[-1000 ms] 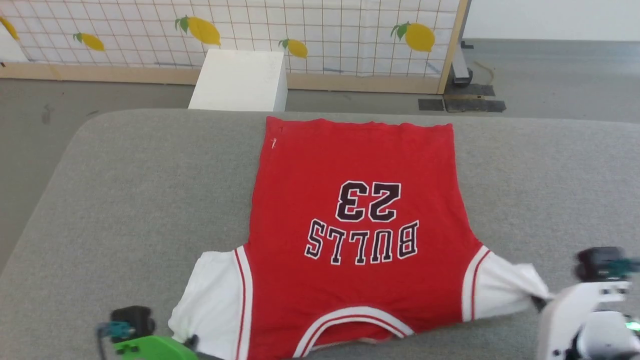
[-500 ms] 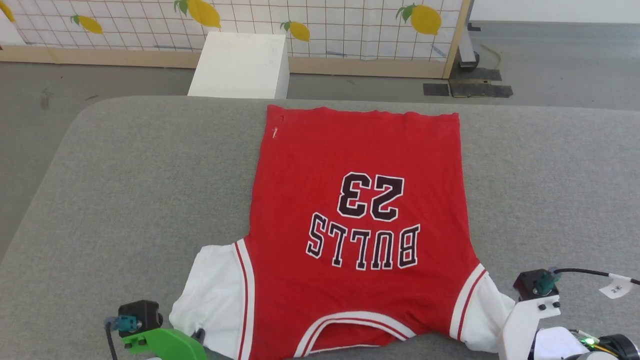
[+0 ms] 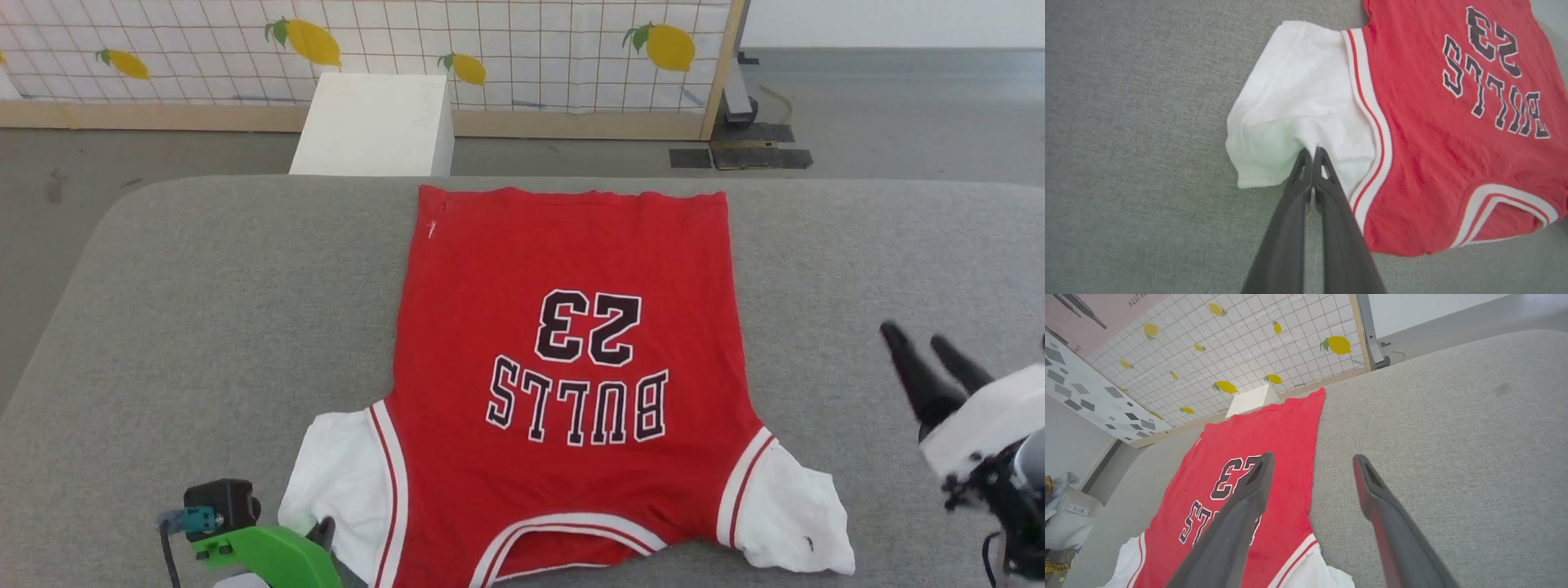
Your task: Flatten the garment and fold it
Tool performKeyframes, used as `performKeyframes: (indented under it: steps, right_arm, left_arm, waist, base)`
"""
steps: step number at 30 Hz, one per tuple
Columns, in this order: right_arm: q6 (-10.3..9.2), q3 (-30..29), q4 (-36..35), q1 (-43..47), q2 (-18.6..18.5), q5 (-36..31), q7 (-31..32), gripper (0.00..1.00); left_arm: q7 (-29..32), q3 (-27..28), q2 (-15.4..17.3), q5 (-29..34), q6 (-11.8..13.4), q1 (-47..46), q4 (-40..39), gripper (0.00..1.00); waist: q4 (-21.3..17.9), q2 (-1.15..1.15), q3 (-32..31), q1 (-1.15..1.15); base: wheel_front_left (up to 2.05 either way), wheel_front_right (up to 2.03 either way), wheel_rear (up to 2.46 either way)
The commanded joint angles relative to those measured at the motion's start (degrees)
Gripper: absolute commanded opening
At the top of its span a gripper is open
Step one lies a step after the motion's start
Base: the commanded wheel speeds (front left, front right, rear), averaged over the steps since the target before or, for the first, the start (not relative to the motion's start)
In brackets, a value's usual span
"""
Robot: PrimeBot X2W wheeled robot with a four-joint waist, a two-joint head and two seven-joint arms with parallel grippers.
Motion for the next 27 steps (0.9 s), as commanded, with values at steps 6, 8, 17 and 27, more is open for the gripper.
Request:
performKeyframes:
  steps: [6,8,17,27]
  right_arm:
    - [-0.06,-2.50,7.08,-12.90,0.21,-2.90,-8.39,1.00]
    - [-0.06,-2.43,9.95,-17.98,0.21,-5.83,-9.07,1.00]
    - [-0.06,-2.11,24.81,-41.18,0.22,-21.11,-1.88,1.00]
    - [-0.06,1.82,35.49,-59.28,-3.09,-41.00,18.31,1.00]
  left_arm:
    - [0.36,0.11,0.65,0.20,0.57,-1.00,-4.09,0.00]
    - [0.49,-0.02,0.57,0.11,0.31,-1.90,-5.54,0.00]
    - [0.68,-0.10,0.10,-1.02,-1.28,-5.46,-11.42,0.00]
    - [-0.62,0.43,0.24,-2.30,-3.41,-6.83,-17.71,0.00]
  waist:
    - [0.77,0.00,5.15,0.00]
    - [1.63,0.00,7.82,0.00]
    - [6.62,0.00,19.32,0.00]
    - [10.31,0.00,31.77,0.00]
  base:
    - [0.00,0.00,0.00]
    - [0.00,0.00,0.00]
    - [0.00,0.00,0.00]
    - [0.00,0.00,0.00]
